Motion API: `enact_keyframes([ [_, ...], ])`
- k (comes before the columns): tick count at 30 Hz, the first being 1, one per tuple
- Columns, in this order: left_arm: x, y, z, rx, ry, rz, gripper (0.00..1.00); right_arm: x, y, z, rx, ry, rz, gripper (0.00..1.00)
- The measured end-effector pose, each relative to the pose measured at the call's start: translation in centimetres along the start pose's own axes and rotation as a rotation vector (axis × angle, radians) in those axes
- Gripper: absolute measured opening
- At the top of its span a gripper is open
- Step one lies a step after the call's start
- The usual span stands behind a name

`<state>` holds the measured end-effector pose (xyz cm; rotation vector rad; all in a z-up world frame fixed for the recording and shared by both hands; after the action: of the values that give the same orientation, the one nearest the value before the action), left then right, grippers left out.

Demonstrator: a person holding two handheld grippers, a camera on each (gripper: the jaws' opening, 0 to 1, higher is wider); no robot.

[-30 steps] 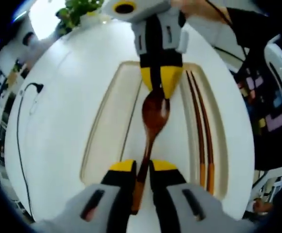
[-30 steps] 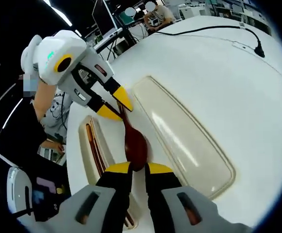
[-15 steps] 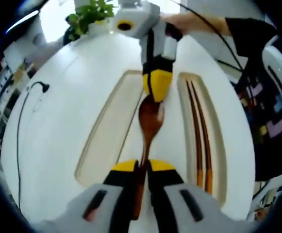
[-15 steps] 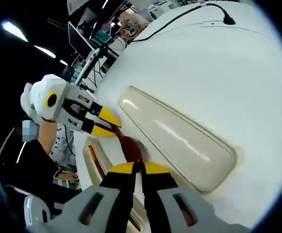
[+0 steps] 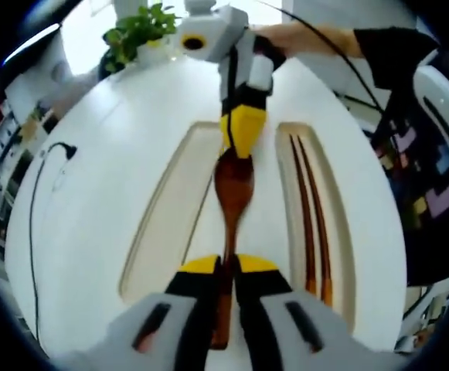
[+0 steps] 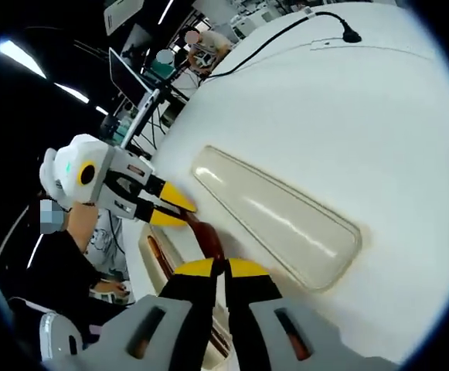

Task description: Arrange the utensils inside the cutlery case until each visible utensil rests in its matching compartment.

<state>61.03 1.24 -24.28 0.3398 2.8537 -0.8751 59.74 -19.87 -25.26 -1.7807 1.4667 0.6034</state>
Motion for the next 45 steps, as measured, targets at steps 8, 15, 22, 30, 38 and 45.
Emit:
enact_keyframes([
  [8, 0.5, -1.3, -1.7, 0.007, -0.036, 0.031, 0.07, -1.0, 0.5, -1.3, 0.035, -0.037, -0.021, 0.02],
  [15, 1.7, -2.4, -2.7, 0.004, -0.044, 0.049, 0.07, -1.3, 1.4, -2.2, 0.054, -0.088, -0.01, 0.02],
  [22, 2.9, -3.4, -3.0, 0.03, -0.064, 0.101, 0.07, -1.9, 2.7, -3.4, 0.08, -0.104, -0.023, 0.03],
  [30, 4.1, -4.2, -3.4, 0.038, -0.073, 0.112, 0.07, -2.6, 4.7, -3.7, 0.088, -0.124, -0.041, 0.03],
  [38, 5.3, -4.6, -3.0, 0.025, -0.057, 0.134, 0.07, -2.3, 6.2, -3.7, 0.072, -0.13, -0.026, 0.03],
  [45, 6.0, -4.6, -2.2, 0.012, -0.037, 0.129, 0.07, -2.2, 7.0, -3.6, 0.066, -0.11, -0.041, 0.03],
])
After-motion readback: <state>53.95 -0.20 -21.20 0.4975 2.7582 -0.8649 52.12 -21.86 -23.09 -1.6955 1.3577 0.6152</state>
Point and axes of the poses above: the point that each gripper's makers call its tool centre point, and the gripper's own axes: z roughly forward along the fingers, x roughly to its right, y roughly out of its underside, the point moved 10 cm from there along -z, roughly backward along the fingers, and after that the axes turned 14 degrees about z, right-handed, at the moved point
